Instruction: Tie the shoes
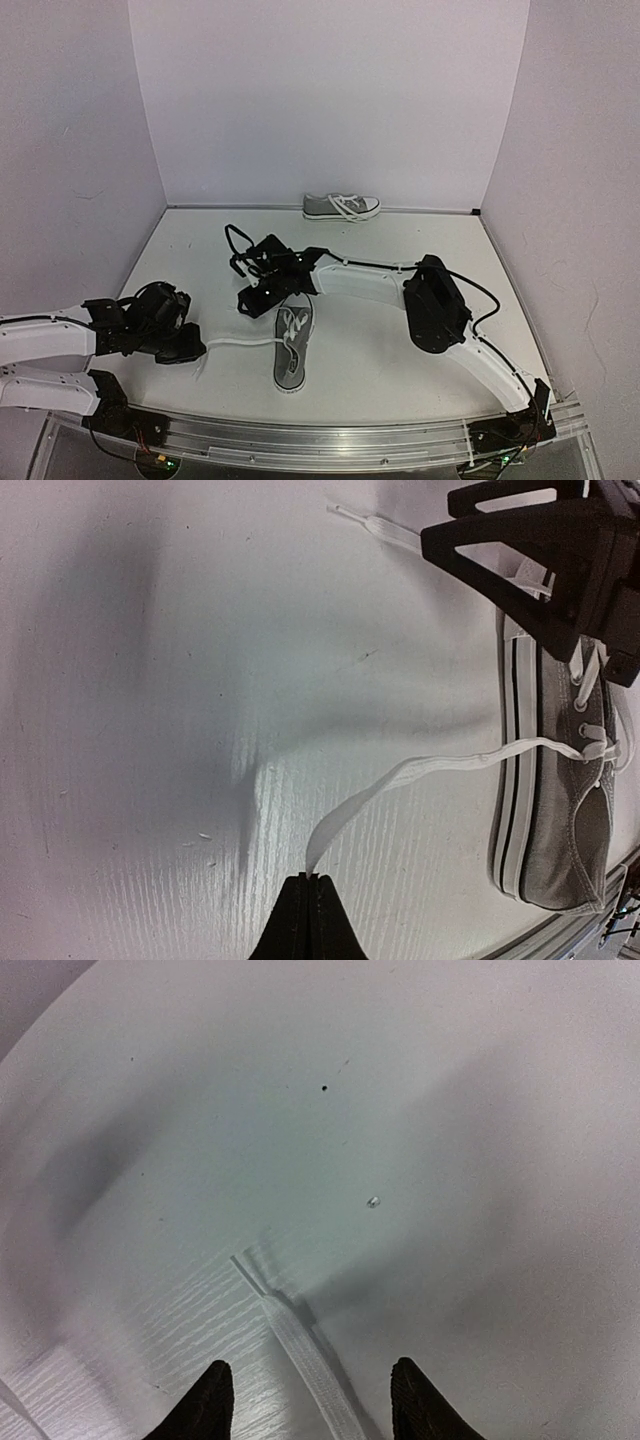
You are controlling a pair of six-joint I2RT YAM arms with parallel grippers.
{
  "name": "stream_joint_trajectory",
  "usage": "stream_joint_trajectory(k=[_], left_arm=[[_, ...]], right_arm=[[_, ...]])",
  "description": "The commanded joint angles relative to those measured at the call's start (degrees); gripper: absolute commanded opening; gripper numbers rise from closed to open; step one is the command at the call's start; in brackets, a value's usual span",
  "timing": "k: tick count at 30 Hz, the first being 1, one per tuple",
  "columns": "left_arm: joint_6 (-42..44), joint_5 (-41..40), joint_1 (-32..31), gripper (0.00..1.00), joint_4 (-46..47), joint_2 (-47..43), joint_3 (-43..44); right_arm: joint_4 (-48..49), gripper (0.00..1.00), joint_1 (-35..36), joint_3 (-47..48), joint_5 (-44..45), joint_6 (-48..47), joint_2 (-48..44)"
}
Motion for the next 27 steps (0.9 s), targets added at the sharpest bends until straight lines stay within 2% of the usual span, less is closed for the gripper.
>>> stream_joint_trajectory(k=[1, 10, 21, 27], left_arm=[[-0.85, -0.64, -0.05, 0.0, 2.41, -0.18, -0.27], [-0.66, -0.56, -0.05, 0.0, 3.46, 1.06, -0.19], [-0.14, -0.86, -0.05, 0.0, 4.68, 2.81, 0.17], [0.22, -1.26, -0.05, 0.0, 4.2, 2.86, 0.7]], right_arm=[[-3.0, 0.5, 0.13, 3.91, 1.19, -0.98, 2.09], [-9.2, 0.45, 1.38, 9.07, 5.49, -3.98, 6.32], [-14.12, 0.36, 2.38, 8.77, 9.32, -9.06, 8.87], [-15.01, 0.21, 2.6, 8.03, 8.77, -9.54, 9.27]])
